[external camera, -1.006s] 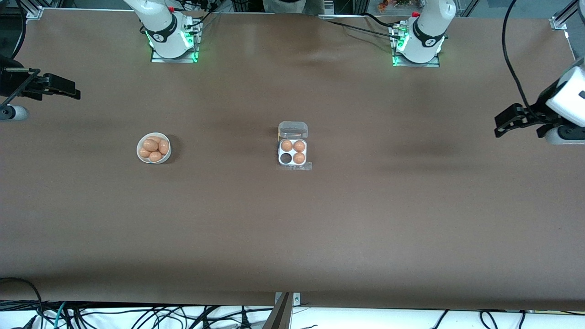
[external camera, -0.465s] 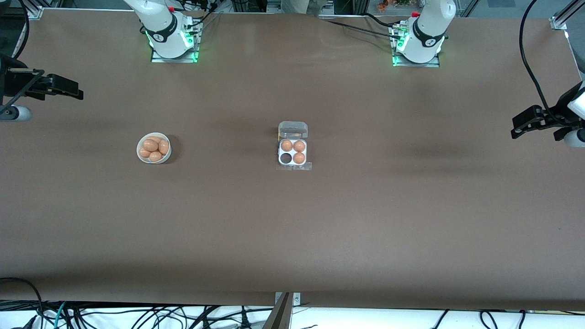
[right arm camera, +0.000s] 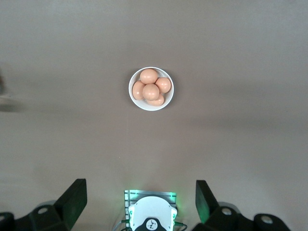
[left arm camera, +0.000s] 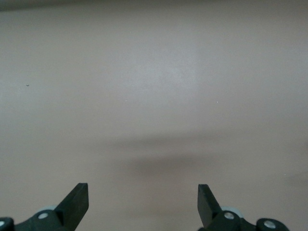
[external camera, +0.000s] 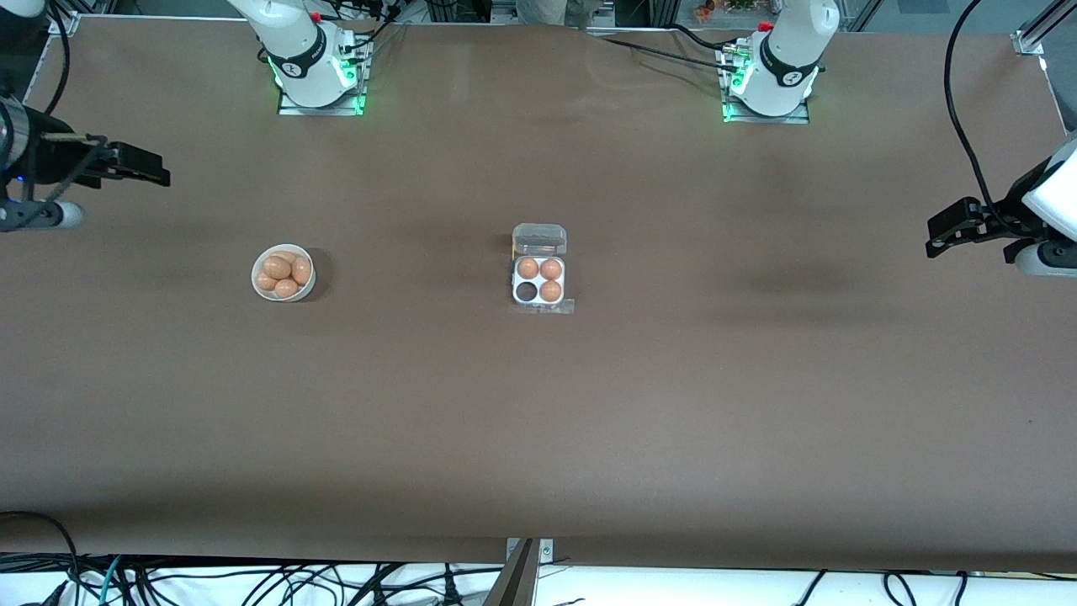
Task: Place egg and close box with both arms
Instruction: 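Move the right gripper over the white bowl of brown eggs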
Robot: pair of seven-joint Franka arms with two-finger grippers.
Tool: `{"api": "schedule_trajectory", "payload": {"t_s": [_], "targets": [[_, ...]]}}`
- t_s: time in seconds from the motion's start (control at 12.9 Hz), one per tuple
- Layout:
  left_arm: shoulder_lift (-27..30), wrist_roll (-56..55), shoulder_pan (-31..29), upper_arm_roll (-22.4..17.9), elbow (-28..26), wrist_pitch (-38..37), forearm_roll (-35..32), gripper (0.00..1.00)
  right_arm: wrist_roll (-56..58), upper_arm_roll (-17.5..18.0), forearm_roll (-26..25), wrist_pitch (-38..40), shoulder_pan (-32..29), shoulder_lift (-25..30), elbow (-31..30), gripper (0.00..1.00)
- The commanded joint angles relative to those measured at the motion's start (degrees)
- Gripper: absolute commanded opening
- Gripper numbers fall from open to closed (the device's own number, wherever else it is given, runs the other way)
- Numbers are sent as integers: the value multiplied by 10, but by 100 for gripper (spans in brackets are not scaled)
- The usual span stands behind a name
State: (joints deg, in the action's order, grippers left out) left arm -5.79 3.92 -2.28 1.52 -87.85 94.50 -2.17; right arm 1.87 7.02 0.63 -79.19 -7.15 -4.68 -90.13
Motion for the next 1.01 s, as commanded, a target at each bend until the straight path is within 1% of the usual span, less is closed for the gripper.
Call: {"api": "schedule_trajectory", "payload": {"t_s": [0.0,0.31,0.54,0.62,0.77,0.93], "targets": [[-10,8,0,-1,22,-10,0,100,-6,4,0,-63,-4,11,-71,100],[-9,6,0,15,22,-10,-2,100,1,4,-2,-212,-4,13,-208,100],[-8,6,-1,15,24,-11,5,100,3,4,-7,-356,-5,6,-314,100],[-9,6,0,15,31,-11,5,100,3,4,-7,-393,-4,-5,-337,99],[-10,6,-4,15,29,-11,5,100,3,4,-8,-462,-4,-27,-371,100],[-20,6,-5,15,26,-11,5,100,3,4,-10,-495,-3,-57,-378,99]]}}
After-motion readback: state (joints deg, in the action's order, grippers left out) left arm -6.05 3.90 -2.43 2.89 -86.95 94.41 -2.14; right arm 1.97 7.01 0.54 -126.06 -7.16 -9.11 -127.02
